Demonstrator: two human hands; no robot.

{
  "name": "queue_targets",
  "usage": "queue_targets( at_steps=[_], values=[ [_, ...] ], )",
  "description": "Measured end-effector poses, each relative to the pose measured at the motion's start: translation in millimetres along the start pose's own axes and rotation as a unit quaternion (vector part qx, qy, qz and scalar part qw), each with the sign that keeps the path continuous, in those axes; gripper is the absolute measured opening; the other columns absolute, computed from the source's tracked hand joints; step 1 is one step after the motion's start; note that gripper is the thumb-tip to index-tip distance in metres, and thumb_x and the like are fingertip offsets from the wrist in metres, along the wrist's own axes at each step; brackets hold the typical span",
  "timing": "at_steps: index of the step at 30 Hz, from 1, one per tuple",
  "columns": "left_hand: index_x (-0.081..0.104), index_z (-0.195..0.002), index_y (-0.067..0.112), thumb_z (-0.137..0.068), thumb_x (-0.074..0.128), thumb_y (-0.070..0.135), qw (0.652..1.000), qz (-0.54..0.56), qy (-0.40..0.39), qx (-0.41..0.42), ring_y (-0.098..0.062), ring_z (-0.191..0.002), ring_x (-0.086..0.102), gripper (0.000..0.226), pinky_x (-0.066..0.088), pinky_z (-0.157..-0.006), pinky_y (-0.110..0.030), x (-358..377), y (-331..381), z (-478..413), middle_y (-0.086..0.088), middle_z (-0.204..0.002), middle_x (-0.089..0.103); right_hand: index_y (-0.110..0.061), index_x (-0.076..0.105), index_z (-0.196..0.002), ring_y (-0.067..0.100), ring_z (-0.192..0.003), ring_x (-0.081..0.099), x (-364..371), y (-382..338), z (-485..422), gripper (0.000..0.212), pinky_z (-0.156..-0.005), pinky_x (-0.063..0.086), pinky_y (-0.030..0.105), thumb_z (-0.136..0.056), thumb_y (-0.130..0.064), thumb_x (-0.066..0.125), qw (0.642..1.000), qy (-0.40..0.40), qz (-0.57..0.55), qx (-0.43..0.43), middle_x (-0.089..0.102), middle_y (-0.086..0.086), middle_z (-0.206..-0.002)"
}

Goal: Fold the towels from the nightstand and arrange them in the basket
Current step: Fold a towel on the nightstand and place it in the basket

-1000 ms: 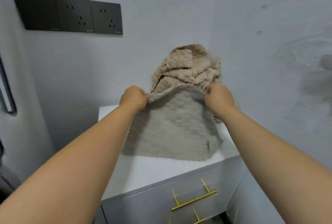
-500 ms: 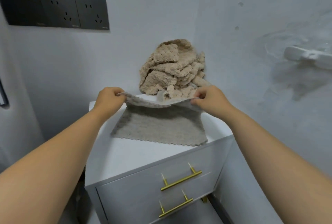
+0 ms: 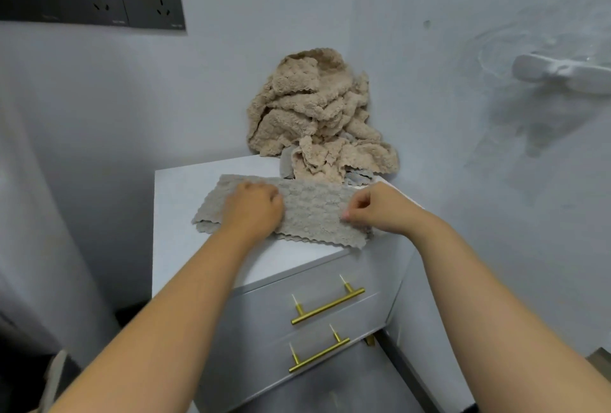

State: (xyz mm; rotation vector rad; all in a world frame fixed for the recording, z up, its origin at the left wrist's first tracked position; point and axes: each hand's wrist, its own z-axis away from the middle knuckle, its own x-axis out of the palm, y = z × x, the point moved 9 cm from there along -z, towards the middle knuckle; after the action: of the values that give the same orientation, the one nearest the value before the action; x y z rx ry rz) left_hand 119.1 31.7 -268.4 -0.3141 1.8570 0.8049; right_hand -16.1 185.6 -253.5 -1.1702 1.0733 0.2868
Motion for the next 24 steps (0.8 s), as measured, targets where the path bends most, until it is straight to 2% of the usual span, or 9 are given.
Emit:
queue_targets(
  at_steps=[2, 4, 8, 10, 13, 17, 20, 22, 24],
  values=[
    [0.032, -0.146, 0.022, -0.100, 0.023, 0.044, 0.988, -0.095, -0.119, -0.006, -0.031, -0.143, 0.017, 0.052, 0.016, -0.114, -0.053, 35.1, 0.9, 4.2, -0.008, -0.155, 0.026, -0.008, 0.072, -0.079, 0.008, -0.064, 0.057, 11.2, 6.0, 1.3, 0.018, -0.063, 0.048, 0.021, -0.084, -0.025, 0.072, 0.999, -0.020, 0.036, 0.012, 0.070, 0.003, -0.075],
    [0.006, -0.152, 0.028, -0.099, 0.014, 0.052, 0.977, -0.136, -0.165, -0.005, -0.028, -0.147, -0.004, 0.059, 0.002, -0.115, -0.055, 46.7, 0.0, 8.2, -0.003, -0.161, -0.001, -0.006, 0.072, -0.083, 0.010, -0.069, 0.058, 10.4, 11.4, 0.0, 0.018, -0.062, 0.046, 0.019, -0.086, -0.024, 0.069, 0.999, 0.002, 0.047, 0.019, 0.070, 0.004, -0.080],
    [0.000, -0.151, 0.037, -0.098, 0.014, 0.056, 0.968, -0.146, -0.201, 0.028, -0.028, -0.146, -0.010, 0.057, -0.002, -0.115, -0.056, 46.5, 1.6, 9.9, -0.002, -0.160, -0.009, -0.014, 0.064, -0.118, 0.020, -0.114, 0.054, -1.1, 7.7, -3.7, 0.026, -0.093, 0.041, 0.026, -0.094, -0.020, 0.055, 0.993, 0.088, 0.080, -0.007, 0.059, 0.005, -0.123],
    [0.003, -0.150, 0.040, -0.098, 0.018, 0.056, 0.965, -0.135, -0.218, 0.055, -0.027, -0.146, -0.011, 0.056, -0.003, -0.114, -0.056, 45.3, 0.7, 9.9, -0.001, -0.160, -0.009, -0.013, 0.055, -0.131, 0.020, -0.124, 0.049, 7.6, 6.3, -3.7, 0.035, -0.101, 0.036, 0.026, -0.096, -0.013, 0.049, 0.995, 0.059, 0.081, -0.006, 0.053, 0.004, -0.136],
    [0.010, -0.149, 0.042, -0.099, 0.023, 0.053, 0.967, -0.125, -0.211, 0.070, -0.026, -0.146, -0.012, 0.053, -0.004, -0.113, -0.058, 36.8, -6.1, 7.1, 0.001, -0.160, -0.005, -0.014, 0.058, -0.127, 0.021, -0.116, 0.054, 16.4, 7.7, -2.7, 0.031, -0.094, 0.042, 0.028, -0.098, -0.018, 0.048, 0.996, 0.029, 0.083, 0.011, 0.059, 0.005, -0.126],
    [0.024, -0.147, 0.034, -0.098, 0.034, 0.051, 0.975, -0.206, -0.071, 0.037, -0.031, -0.146, -0.004, 0.053, 0.002, -0.111, -0.062, 11.3, -12.0, -3.7, -0.004, -0.160, 0.004, -0.013, 0.070, -0.098, 0.017, -0.088, 0.060, 15.5, 1.1, 2.6, 0.018, -0.075, 0.047, 0.028, -0.094, -0.023, 0.055, 0.998, 0.025, 0.059, 0.012, 0.066, 0.000, -0.093],
    [0.033, -0.143, 0.023, -0.092, 0.052, 0.047, 0.981, -0.192, 0.019, 0.023, -0.031, -0.141, 0.017, 0.059, 0.018, -0.109, -0.056, -5.5, -8.2, -5.7, -0.009, -0.151, 0.026, -0.018, 0.069, -0.104, 0.018, -0.096, 0.053, 14.8, -7.3, 8.5, 0.017, -0.078, 0.044, 0.029, -0.089, -0.021, 0.059, 0.991, 0.051, 0.123, -0.007, 0.053, -0.001, -0.094],
    [0.039, -0.140, 0.020, -0.091, 0.056, 0.042, 0.989, -0.139, 0.012, 0.052, -0.030, -0.133, 0.030, 0.056, 0.031, -0.106, -0.047, -3.9, -4.4, -10.2, -0.008, -0.143, 0.038, -0.023, 0.067, -0.107, 0.019, -0.103, 0.048, 15.0, -19.7, 13.2, 0.022, -0.083, 0.041, 0.029, -0.086, -0.020, 0.065, 0.987, 0.068, 0.139, -0.044, 0.047, 0.001, -0.102],
    [0.044, -0.138, 0.019, -0.093, 0.054, 0.041, 0.992, -0.078, -0.056, 0.080, -0.028, -0.128, 0.036, 0.052, 0.036, -0.103, -0.044, 8.2, -3.0, -12.4, -0.008, -0.140, 0.042, -0.026, 0.068, -0.102, 0.017, -0.104, 0.049, 20.0, -37.2, 19.9, 0.024, -0.083, 0.039, 0.026, -0.078, -0.025, 0.076, 0.993, 0.039, 0.079, -0.078, 0.050, 0.001, -0.106]
  ],
)
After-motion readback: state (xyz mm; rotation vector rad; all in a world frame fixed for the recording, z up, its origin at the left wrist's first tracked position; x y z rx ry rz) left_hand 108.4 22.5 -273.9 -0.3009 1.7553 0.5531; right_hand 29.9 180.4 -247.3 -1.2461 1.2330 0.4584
